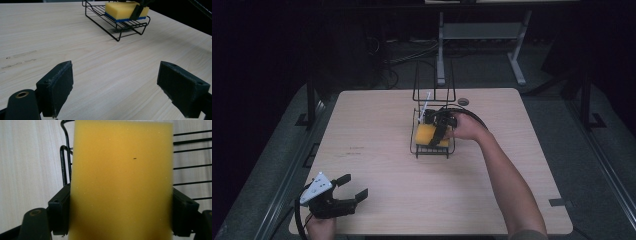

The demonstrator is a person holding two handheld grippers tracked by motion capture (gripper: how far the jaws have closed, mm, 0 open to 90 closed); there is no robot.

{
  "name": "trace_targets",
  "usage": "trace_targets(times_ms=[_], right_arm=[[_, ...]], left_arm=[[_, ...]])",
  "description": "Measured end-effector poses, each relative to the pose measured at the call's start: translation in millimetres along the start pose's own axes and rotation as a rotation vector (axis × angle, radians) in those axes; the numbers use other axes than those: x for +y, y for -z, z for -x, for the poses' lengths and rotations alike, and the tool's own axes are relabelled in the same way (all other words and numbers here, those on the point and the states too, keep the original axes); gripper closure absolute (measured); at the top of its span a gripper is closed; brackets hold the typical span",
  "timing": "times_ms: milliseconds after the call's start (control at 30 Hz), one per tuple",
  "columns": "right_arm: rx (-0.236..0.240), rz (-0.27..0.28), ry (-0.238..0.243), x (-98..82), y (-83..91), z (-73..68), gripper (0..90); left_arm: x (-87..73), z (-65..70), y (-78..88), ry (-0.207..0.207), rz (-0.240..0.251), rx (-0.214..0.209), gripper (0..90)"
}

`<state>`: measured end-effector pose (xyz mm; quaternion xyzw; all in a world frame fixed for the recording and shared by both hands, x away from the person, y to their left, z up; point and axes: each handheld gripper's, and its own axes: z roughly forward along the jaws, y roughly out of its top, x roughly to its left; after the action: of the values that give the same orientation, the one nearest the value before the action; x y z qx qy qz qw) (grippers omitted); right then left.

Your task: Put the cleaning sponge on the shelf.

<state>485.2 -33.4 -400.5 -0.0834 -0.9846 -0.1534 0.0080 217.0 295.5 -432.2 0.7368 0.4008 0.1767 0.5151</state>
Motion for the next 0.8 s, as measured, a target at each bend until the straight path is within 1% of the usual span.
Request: trace_targets(times_ms=[33,133,200,333,467,567,800], right_arm=[[0.002,-0.008,-0.007,-0.3,-0.5,-0.1,21.4],[0.001,-0.014,-0.007,-1.1,-2.4,1.1,21.4],[0.000,-0.006,-0.004,-1.4,-2.8,2.1,21.4],[0.006,-0.011,0.005,-0.4,-5.3,2.1,21.3],[0.008,-0.010,0.003,-0.1,-6.7,2.6,21.1],[0.010,-0.022,-0.005,0.0,-8.4,1.9,20.3],[0.008,-0.017,-0.010,0.6,-7.5,1.2,18.5]], left_arm=[[0.0,0.0,-0.1,-0.001,-0.001,-0.001,12.8],[0.0,0.0,-0.1,-0.001,-0.001,0.000,12.8],[-0.1,-0.2,-0.1,0.000,-0.001,0.000,12.8],[-0.1,-0.5,0.0,0.001,0.000,0.000,12.8],[-0.2,-0.7,0.4,0.002,0.002,0.001,12.8],[-0.2,-0.8,0.5,0.001,0.002,0.001,12.8],[-0.1,-1.0,0.7,0.001,0.002,0.002,12.8]])
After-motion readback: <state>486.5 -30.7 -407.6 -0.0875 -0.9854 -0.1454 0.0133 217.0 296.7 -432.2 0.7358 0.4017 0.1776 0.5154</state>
